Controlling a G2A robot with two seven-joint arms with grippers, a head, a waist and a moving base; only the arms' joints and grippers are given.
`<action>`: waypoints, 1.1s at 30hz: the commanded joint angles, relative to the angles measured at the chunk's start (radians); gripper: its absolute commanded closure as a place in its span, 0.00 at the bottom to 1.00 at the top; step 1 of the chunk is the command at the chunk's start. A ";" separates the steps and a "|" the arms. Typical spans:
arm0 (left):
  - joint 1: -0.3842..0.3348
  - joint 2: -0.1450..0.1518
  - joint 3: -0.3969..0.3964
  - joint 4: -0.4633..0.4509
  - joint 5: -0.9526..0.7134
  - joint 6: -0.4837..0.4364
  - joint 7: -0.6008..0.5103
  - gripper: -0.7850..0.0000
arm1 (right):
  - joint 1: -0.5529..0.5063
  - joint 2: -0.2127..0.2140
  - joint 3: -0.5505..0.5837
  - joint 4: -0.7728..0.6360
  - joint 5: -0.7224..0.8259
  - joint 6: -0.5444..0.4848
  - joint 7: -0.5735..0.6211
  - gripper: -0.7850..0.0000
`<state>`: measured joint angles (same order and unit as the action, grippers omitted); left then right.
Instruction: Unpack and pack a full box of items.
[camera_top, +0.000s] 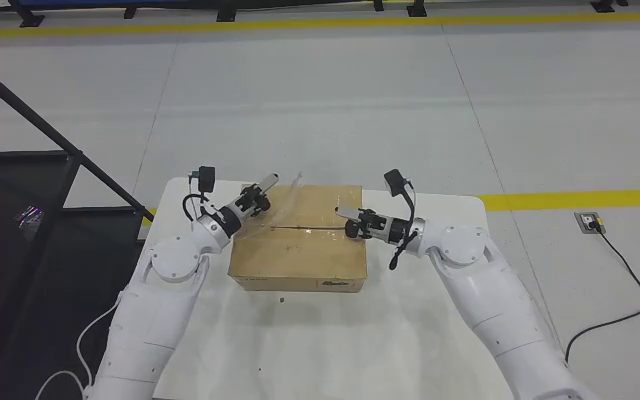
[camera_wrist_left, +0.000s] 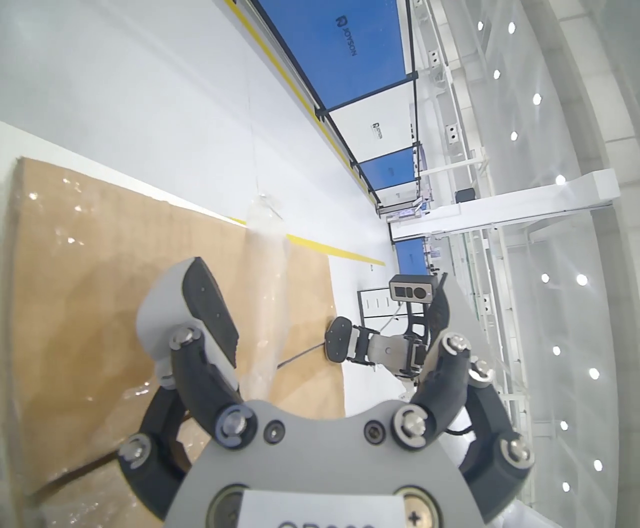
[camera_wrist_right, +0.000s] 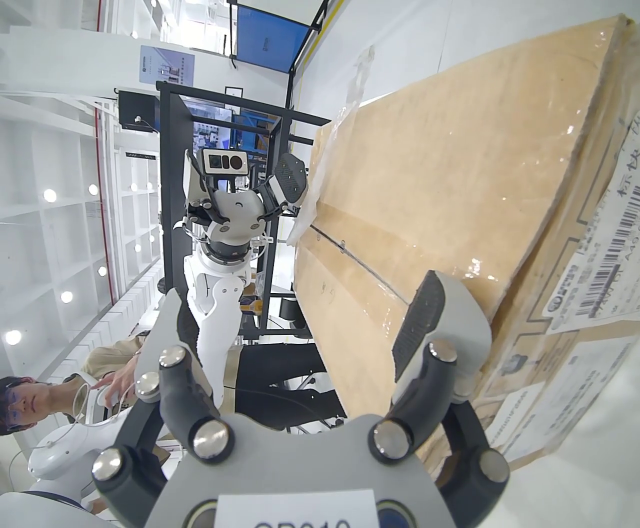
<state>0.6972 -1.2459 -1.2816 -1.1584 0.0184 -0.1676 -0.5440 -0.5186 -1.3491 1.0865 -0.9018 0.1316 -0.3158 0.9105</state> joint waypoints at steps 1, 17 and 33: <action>-0.009 -0.002 0.009 0.014 0.003 -0.003 0.006 0.00 | 0.005 -0.002 -0.003 0.013 0.005 -0.008 0.002 0.00; -0.033 -0.015 0.064 0.019 0.014 -0.017 -0.005 0.00 | 0.049 -0.015 -0.033 0.093 0.022 -0.059 0.015 0.00; 0.050 -0.001 0.048 -0.137 0.031 -0.008 -0.057 0.00 | 0.050 -0.012 -0.025 0.123 0.039 -0.097 0.019 0.00</action>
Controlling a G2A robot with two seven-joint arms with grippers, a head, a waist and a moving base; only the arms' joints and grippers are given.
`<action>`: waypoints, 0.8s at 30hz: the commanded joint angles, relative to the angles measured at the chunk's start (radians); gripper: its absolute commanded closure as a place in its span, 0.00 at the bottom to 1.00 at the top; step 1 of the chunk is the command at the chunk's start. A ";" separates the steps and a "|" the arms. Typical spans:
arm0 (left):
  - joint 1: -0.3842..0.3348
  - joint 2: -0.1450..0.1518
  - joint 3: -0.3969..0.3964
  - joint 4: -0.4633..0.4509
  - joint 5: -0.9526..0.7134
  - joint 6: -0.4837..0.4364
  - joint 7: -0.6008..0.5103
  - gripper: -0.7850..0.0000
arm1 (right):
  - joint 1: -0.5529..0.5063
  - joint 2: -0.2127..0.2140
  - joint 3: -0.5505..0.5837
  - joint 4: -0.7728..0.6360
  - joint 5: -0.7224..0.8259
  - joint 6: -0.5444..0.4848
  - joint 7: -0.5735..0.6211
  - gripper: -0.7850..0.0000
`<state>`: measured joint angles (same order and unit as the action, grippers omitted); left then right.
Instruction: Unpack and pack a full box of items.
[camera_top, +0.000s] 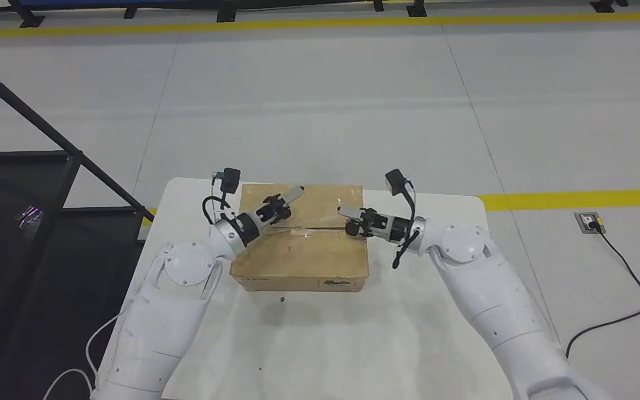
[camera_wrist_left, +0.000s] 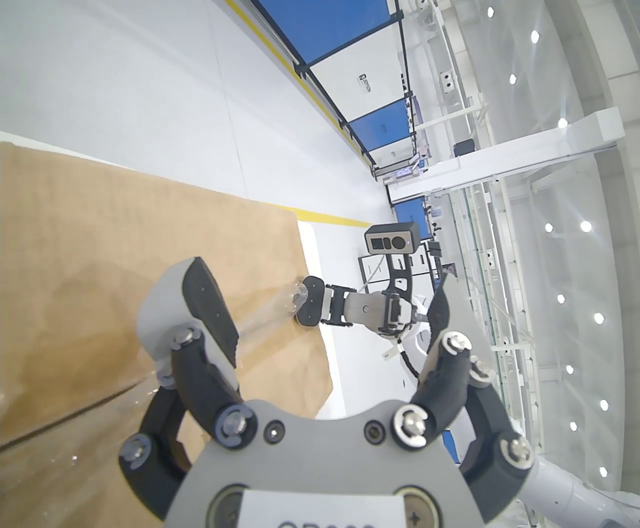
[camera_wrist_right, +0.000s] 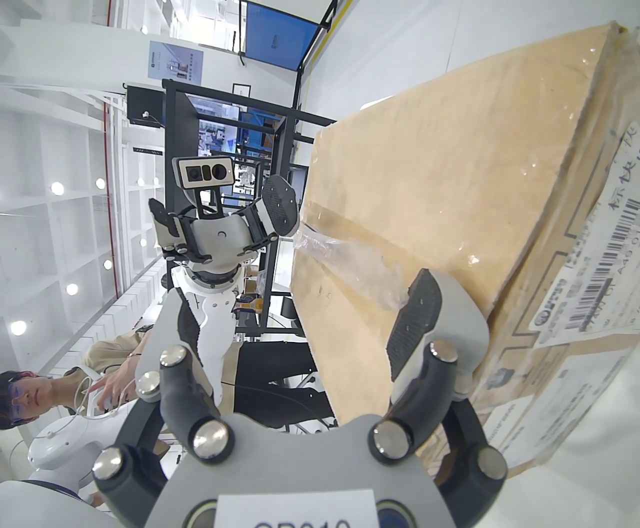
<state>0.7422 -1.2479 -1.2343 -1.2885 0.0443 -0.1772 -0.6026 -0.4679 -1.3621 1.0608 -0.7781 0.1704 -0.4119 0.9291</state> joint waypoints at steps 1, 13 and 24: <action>0.010 0.001 0.000 -0.014 0.009 0.002 0.003 0.00 | -0.002 0.001 0.002 -0.003 -0.001 -0.002 0.001 0.00; 0.126 0.019 -0.101 -0.164 -0.020 0.000 0.086 0.00 | -0.041 0.014 0.028 -0.072 -0.008 -0.024 -0.034 0.00; 0.272 0.036 -0.188 -0.245 -0.057 0.021 0.108 0.00 | -0.080 0.028 0.051 -0.161 -0.060 0.019 -0.103 0.00</action>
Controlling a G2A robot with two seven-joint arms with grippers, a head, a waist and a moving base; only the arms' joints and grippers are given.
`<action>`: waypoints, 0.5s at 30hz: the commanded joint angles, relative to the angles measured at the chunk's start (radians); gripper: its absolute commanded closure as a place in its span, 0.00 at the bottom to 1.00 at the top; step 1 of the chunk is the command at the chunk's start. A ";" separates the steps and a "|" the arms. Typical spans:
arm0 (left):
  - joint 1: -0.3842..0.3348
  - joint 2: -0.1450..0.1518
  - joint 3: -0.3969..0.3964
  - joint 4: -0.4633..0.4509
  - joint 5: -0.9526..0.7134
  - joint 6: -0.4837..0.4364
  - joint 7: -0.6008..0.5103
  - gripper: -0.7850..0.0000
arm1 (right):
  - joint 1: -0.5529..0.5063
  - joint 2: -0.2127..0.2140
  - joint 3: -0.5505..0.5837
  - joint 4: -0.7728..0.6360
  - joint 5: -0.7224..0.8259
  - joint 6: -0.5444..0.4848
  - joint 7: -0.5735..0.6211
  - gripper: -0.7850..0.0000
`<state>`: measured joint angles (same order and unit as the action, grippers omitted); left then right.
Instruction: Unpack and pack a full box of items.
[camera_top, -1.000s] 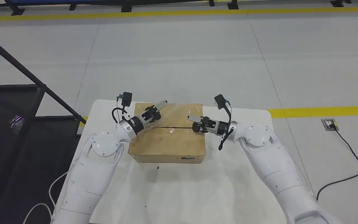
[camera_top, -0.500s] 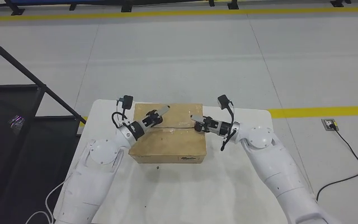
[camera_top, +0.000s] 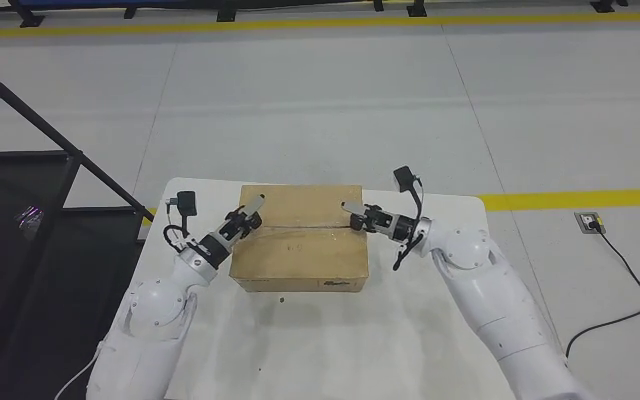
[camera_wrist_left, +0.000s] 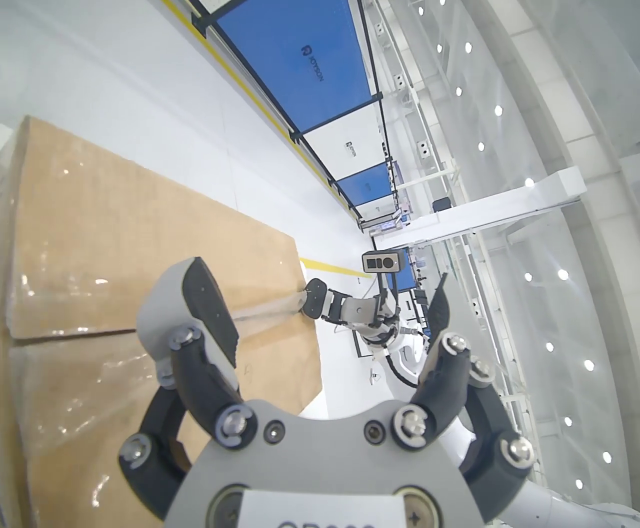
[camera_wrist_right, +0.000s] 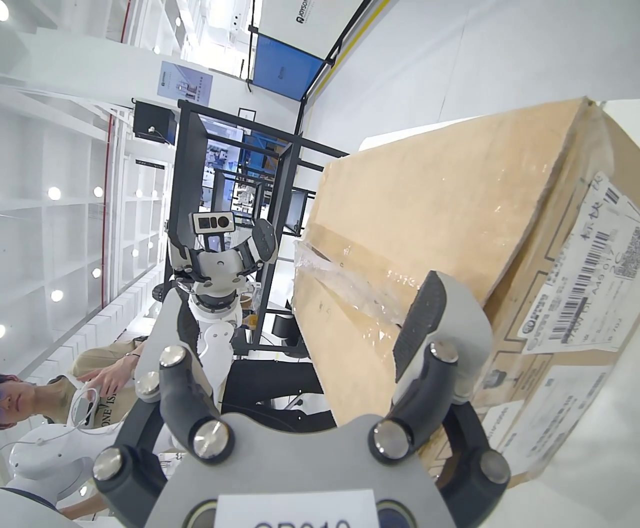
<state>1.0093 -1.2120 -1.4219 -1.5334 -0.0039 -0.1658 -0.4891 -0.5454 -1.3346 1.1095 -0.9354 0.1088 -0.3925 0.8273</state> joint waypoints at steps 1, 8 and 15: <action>0.006 0.001 0.001 0.002 -0.005 0.015 -0.010 0.00 | -0.006 0.002 0.005 -0.008 0.004 -0.003 -0.004 0.00; -0.014 -0.004 0.031 0.053 -0.003 0.027 0.010 0.00 | -0.027 0.008 0.020 -0.049 -0.003 -0.012 -0.028 0.00; -0.039 -0.006 0.043 0.087 -0.023 0.034 0.012 0.00 | -0.063 0.016 0.032 -0.125 -0.027 -0.026 -0.060 0.00</action>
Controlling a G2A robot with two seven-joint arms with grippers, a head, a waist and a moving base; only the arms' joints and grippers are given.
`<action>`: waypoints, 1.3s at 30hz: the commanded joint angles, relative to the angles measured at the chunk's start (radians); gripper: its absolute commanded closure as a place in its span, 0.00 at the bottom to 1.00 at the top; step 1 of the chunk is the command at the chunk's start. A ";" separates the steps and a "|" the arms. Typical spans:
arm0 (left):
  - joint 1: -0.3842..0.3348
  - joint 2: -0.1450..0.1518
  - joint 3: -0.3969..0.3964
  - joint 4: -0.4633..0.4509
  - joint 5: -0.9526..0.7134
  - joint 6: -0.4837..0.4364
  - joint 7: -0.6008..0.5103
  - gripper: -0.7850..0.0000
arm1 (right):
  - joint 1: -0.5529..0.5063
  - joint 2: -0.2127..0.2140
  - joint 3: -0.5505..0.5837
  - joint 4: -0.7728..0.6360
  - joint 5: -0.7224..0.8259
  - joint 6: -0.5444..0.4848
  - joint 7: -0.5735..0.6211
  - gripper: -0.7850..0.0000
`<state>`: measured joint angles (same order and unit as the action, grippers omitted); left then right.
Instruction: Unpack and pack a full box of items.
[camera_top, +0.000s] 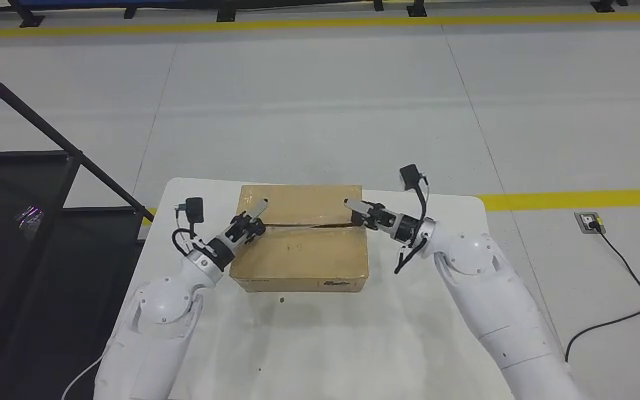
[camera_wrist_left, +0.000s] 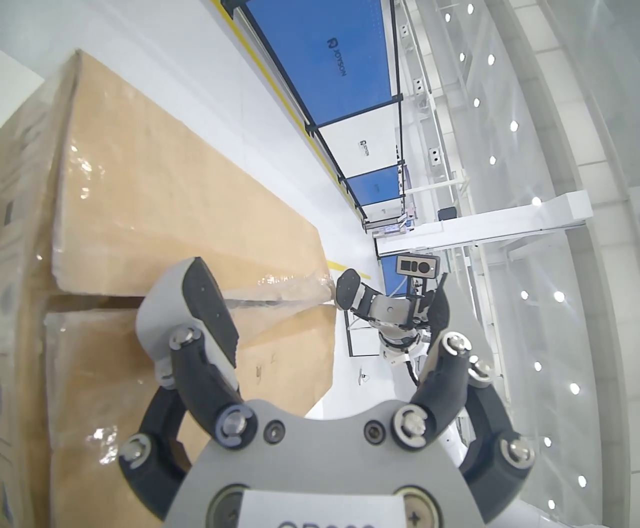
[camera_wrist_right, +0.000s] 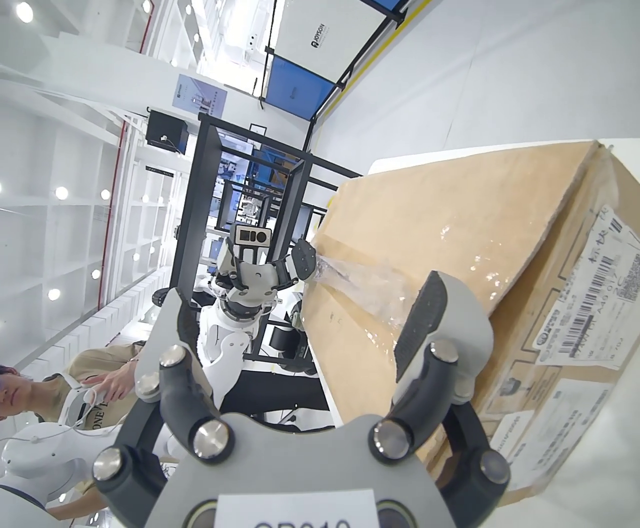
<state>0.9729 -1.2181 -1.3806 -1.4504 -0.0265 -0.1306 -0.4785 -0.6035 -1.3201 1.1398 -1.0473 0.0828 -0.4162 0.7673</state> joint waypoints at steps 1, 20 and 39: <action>-0.004 0.000 0.003 0.006 -0.001 -0.001 0.001 0.00 | -0.010 0.003 0.005 -0.028 -0.002 0.001 0.002 0.00; 0.006 0.004 -0.018 -0.009 -0.049 -0.021 -0.008 0.00 | 0.042 -0.034 -0.086 -0.057 0.123 0.155 -0.029 0.00; 0.034 0.015 -0.082 -0.023 -0.096 -0.040 0.003 0.00 | 0.232 -0.119 -0.233 0.275 0.169 0.214 -0.004 0.00</action>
<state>1.0042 -1.2044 -1.4561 -1.4738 -0.1184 -0.1694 -0.4786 -0.3729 -1.4394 0.9043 -0.7781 0.2551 -0.2014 0.7668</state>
